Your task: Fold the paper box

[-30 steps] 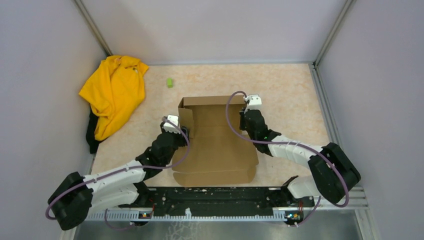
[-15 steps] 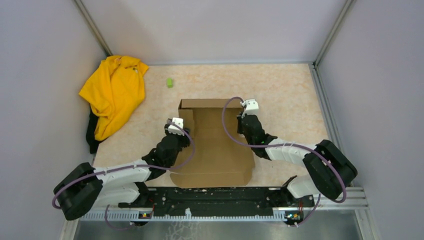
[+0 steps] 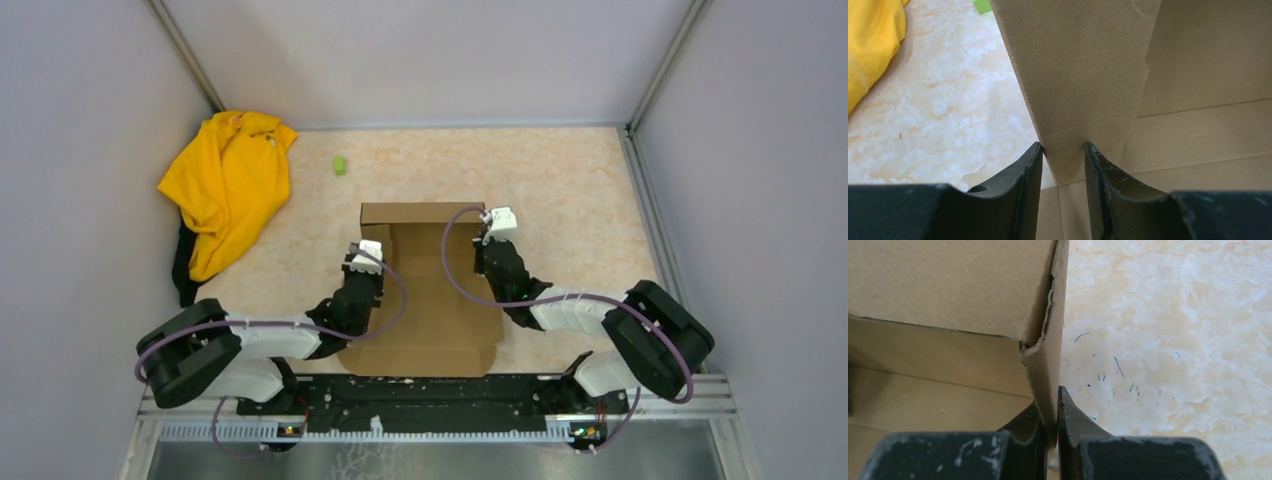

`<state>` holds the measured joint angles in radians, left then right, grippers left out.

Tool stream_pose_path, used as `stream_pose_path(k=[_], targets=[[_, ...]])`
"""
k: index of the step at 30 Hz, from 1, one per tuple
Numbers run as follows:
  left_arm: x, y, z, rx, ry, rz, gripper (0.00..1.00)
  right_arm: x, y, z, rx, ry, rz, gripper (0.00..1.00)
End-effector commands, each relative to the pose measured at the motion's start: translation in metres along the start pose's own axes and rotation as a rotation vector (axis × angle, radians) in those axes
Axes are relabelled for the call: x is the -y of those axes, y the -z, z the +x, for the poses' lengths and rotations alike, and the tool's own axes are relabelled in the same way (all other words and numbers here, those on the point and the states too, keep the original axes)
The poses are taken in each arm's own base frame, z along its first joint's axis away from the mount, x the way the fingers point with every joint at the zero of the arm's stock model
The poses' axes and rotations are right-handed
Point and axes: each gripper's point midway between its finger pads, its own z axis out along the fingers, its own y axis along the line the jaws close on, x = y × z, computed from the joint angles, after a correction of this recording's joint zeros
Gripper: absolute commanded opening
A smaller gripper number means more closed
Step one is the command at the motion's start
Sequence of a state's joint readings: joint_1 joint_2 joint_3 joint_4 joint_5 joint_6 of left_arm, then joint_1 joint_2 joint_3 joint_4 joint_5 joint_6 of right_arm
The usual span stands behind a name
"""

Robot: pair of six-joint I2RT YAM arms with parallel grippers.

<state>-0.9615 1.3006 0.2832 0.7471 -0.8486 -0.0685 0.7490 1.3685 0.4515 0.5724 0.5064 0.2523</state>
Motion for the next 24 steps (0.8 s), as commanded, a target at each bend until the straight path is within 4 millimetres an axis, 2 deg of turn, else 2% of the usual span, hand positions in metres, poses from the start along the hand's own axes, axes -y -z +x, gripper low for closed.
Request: stream_pose_path(k=[1,8,12,15,19,24], targets=[[0.002,-0.004,-0.027,0.071,0.047,-0.081,0.42,-0.013,0.004,0.008,0.001,0.015,-0.054,0.0],[0.009,-0.001,-0.03,0.101,0.066,-0.019,0.62,-0.015,0.003,0.013,0.0,0.017,-0.057,0.0],[0.011,0.002,-0.029,0.114,0.076,0.032,0.67,-0.015,0.001,0.016,-0.003,0.019,-0.055,0.0],[0.011,0.001,-0.027,0.116,0.091,0.063,0.64,-0.016,0.001,0.015,-0.001,0.016,-0.06,0.0],[0.008,-0.001,-0.024,0.117,0.125,0.089,0.53,-0.016,0.001,0.017,-0.003,0.016,-0.06,0.0],[0.004,-0.005,-0.026,0.125,0.149,0.114,0.46,-0.014,0.002,0.017,-0.001,0.015,-0.058,0.0]])
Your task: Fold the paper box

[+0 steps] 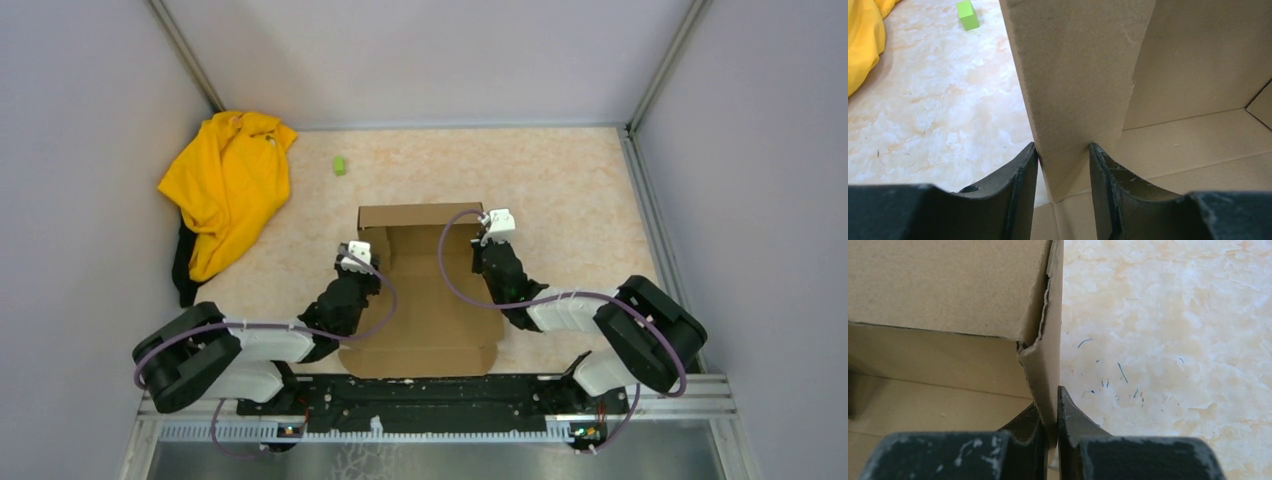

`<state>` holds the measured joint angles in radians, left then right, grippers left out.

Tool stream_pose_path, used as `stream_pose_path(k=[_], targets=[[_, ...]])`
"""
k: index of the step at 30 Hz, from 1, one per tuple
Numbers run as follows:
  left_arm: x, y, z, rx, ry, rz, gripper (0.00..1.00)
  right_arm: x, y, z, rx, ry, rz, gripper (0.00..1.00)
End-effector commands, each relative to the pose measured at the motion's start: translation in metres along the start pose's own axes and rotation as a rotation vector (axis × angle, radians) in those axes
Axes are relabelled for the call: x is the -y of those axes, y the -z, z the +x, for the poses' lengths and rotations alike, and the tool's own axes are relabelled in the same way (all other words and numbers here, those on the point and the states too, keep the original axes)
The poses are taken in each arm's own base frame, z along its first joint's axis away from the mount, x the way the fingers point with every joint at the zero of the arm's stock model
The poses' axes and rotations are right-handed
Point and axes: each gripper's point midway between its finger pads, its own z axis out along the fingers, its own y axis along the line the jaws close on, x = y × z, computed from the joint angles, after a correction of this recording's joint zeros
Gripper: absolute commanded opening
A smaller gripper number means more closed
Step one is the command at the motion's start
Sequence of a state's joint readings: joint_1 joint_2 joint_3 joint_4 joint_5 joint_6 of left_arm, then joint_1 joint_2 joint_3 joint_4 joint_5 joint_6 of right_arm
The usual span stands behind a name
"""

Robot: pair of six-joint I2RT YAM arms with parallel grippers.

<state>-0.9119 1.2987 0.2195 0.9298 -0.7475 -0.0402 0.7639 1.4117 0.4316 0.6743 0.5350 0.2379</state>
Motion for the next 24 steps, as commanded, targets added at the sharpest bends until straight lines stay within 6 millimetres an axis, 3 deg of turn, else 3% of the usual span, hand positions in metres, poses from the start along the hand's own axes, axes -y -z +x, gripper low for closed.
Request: stream_pose_path(k=[1,7,13,19,24], targets=[[0.004,-0.004,-0.016,0.055,0.085,0.05,0.44,-0.012,0.006,0.016,-0.039,0.014,-0.063,0.0],[0.004,-0.01,-0.017,0.063,0.098,0.054,0.44,-0.013,0.008,0.017,-0.043,0.021,-0.06,0.0],[0.004,-0.017,-0.015,0.057,0.118,0.016,0.28,-0.016,0.009,0.016,-0.043,0.033,-0.056,0.0],[-0.004,-0.021,-0.014,0.059,0.13,-0.045,0.25,-0.019,0.011,0.017,-0.047,0.046,-0.052,0.0],[-0.007,-0.024,-0.013,0.036,0.107,-0.122,0.08,-0.019,0.012,0.018,-0.048,0.05,-0.043,0.0]])
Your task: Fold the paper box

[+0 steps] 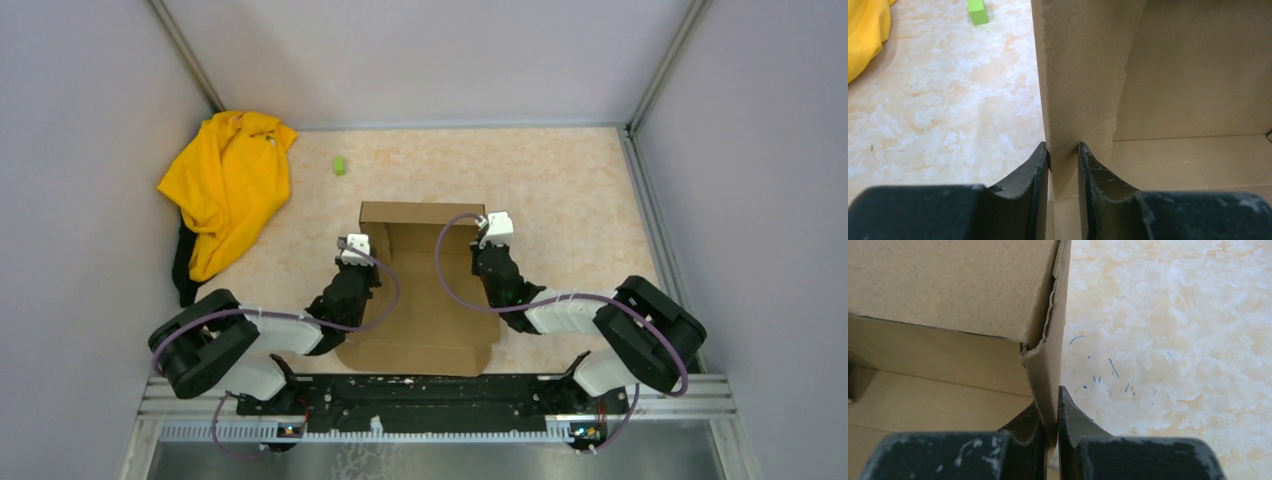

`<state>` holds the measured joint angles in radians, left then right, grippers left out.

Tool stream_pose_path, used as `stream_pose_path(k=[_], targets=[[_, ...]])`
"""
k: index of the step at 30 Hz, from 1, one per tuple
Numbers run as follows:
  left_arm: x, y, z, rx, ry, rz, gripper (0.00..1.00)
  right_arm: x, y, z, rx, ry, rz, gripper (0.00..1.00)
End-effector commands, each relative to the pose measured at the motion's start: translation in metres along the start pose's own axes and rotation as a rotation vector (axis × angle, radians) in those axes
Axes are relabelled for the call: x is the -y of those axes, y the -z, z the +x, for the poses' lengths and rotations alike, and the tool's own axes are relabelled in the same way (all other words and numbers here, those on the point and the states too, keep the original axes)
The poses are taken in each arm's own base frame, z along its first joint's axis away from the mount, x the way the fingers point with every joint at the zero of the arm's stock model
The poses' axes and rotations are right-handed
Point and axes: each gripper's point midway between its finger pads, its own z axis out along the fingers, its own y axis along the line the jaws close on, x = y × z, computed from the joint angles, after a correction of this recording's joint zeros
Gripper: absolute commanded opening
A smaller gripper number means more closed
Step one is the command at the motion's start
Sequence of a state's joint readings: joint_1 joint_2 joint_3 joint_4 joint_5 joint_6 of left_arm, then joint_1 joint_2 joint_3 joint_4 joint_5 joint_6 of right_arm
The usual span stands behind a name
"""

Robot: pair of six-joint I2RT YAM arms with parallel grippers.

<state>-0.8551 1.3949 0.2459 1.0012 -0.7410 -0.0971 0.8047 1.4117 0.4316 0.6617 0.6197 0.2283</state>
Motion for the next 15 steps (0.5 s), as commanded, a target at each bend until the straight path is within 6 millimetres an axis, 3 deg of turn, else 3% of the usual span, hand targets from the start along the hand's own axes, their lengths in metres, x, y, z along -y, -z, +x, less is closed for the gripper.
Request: stream_pose_path(k=[1,4,6,8,11,15], targets=[[0.001,-0.008,-0.017,0.036,0.037,-0.075,0.07,-0.021,0.008,0.016,-0.055,0.025,-0.087,0.0],[0.004,-0.008,-0.014,0.034,0.027,-0.06,0.23,-0.023,0.008,0.016,-0.055,0.027,-0.087,0.0],[0.008,-0.005,-0.013,0.039,0.036,-0.026,0.48,-0.023,0.008,0.017,-0.056,0.029,-0.088,0.0],[0.01,-0.002,-0.015,0.051,0.048,0.004,0.62,-0.024,0.008,0.018,-0.058,0.031,-0.086,0.0],[0.014,0.001,-0.014,0.051,0.044,0.046,0.69,-0.024,0.007,0.019,-0.06,0.03,-0.083,0.0],[0.01,0.004,-0.012,0.044,0.041,0.043,0.7,-0.025,0.007,0.018,-0.06,0.029,-0.087,0.0]])
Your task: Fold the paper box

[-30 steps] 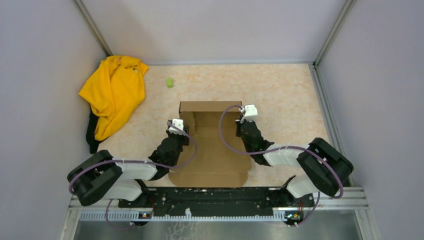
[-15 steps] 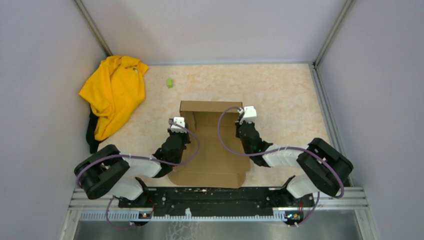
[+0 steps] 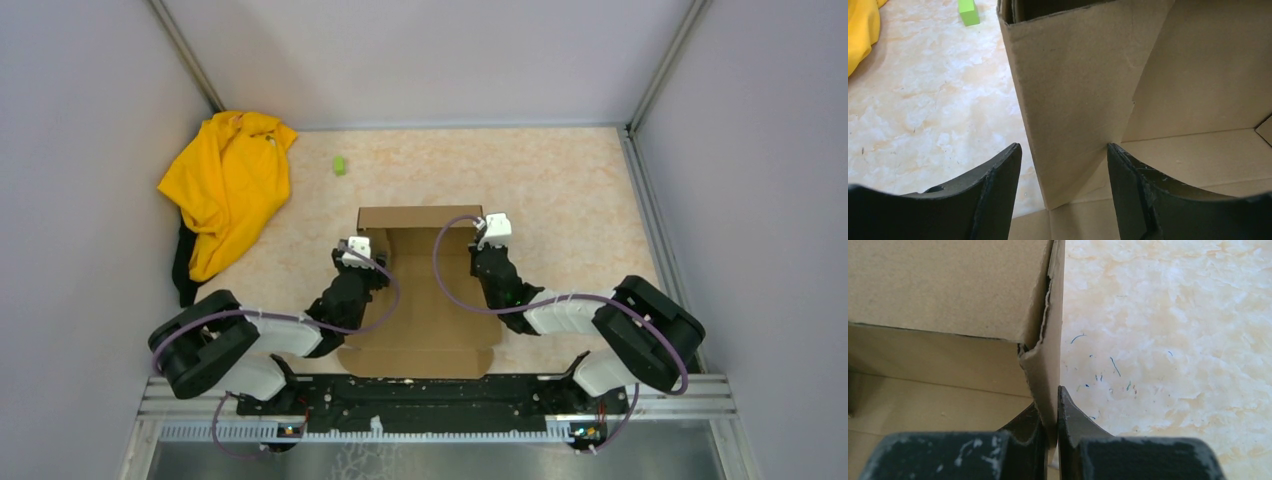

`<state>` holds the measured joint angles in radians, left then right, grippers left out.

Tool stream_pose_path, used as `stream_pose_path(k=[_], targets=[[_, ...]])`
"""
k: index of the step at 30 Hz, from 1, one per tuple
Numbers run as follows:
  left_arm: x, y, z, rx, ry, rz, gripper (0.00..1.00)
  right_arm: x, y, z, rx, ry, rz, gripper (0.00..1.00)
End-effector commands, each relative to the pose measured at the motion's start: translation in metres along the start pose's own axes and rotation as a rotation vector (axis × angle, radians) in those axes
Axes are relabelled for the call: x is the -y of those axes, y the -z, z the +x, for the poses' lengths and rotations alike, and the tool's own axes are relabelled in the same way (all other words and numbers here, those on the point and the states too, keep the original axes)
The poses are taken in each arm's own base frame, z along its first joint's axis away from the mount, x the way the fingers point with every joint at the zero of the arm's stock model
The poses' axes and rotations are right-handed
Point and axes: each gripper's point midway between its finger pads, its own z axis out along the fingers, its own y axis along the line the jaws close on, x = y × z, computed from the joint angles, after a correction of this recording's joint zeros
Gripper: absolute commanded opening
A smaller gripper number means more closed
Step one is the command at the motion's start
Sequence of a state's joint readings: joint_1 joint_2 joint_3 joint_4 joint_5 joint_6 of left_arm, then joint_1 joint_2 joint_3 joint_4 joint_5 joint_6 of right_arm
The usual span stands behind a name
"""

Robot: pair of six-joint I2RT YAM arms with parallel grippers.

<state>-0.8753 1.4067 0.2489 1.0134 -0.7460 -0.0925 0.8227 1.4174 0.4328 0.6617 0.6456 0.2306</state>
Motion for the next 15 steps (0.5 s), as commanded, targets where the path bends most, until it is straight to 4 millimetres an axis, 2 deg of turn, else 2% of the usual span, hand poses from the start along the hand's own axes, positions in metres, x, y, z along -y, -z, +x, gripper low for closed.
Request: stream_pose_path(k=[1,5,9,10,11,12,13,15], targets=[[0.002,0.003,-0.012,0.045,0.044,0.021,0.7,-0.023,0.006,0.016,-0.061,0.023,-0.097,0.0],[-0.003,0.004,-0.008,0.036,0.039,-0.001,0.69,-0.024,0.006,0.016,-0.064,0.02,-0.099,0.0],[-0.011,-0.002,0.0,0.015,0.03,-0.066,0.61,-0.026,0.009,0.012,-0.06,0.014,-0.106,0.0],[-0.011,-0.003,0.0,0.016,0.032,-0.076,0.57,-0.026,0.01,0.011,-0.06,0.014,-0.107,0.0],[-0.012,-0.004,0.0,0.018,0.035,-0.086,0.48,-0.026,0.011,0.011,-0.063,0.016,-0.106,0.0],[-0.013,-0.005,0.0,0.017,0.037,-0.099,0.33,-0.026,0.012,0.012,-0.071,0.015,-0.101,0.0],[-0.014,-0.005,0.0,0.016,0.042,-0.114,0.25,-0.025,0.012,0.013,-0.078,0.014,-0.099,0.0],[-0.016,-0.008,-0.001,0.011,0.04,-0.142,0.22,-0.024,0.014,0.014,-0.088,0.01,-0.094,0.0]])
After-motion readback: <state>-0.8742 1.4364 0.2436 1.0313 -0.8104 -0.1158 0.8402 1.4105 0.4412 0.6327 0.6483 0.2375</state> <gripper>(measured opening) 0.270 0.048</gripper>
